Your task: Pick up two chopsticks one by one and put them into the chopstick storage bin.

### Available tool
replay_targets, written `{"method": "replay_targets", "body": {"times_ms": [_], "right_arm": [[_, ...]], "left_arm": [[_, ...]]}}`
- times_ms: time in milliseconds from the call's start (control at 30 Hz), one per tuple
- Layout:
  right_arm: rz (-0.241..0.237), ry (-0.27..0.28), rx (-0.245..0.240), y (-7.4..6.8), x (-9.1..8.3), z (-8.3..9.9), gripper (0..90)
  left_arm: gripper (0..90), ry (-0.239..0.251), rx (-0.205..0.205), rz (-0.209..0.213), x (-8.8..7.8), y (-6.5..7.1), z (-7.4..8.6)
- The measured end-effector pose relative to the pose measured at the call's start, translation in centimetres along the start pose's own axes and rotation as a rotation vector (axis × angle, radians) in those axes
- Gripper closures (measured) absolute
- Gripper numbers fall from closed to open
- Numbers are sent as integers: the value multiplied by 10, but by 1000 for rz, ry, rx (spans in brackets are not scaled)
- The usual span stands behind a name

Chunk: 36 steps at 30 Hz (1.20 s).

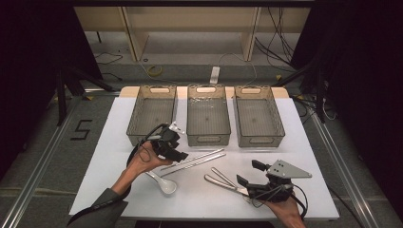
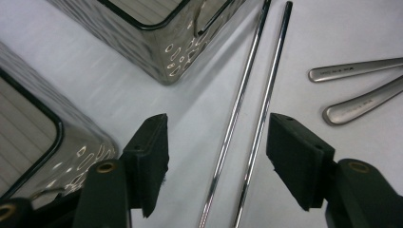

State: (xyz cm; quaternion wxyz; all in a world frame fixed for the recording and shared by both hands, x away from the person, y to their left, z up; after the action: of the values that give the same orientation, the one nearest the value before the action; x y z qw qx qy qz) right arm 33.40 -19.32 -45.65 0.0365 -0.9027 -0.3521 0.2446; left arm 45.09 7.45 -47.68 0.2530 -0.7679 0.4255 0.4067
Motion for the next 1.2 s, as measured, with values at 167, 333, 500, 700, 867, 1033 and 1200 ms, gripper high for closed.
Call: {"method": "replay_targets", "body": {"times_ms": [167,333,500,700,867,1033,1200], "right_arm": [[-1,-10,-3,-1,1,1,237],[3,-11,3,1,1,0,237],[0,-15,11,1,1,0,237],[-4,-22,9,0,2,1,237],[-7,-25,11,0,2,1,237],[-13,-28,12,0,2,1,238],[-14,-28,12,0,3,1,238]], "left_arm": [[462,-47,18,2,9,1,-6],[512,-90,29,18,21,1,-8],[558,-130,44,45,29,1,-10],[618,-180,68,66,40,5,-15],[666,-197,73,67,44,4,-15],[701,-215,83,79,45,6,-17],[735,-245,105,85,52,7,-14]]}}
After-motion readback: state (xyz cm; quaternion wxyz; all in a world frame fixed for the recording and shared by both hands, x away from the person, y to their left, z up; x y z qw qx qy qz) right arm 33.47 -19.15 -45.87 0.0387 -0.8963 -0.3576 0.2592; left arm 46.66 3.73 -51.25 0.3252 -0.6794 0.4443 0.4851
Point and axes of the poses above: each handheld gripper's, and its own axes: x roughly forward along the jaws, z roughly out of its underside, y roughly to its right, the point moved 6 cm from there along x, roughly forward along the jaws, and after that the axes turned 9 degrees about x, right-handed, at the moved point
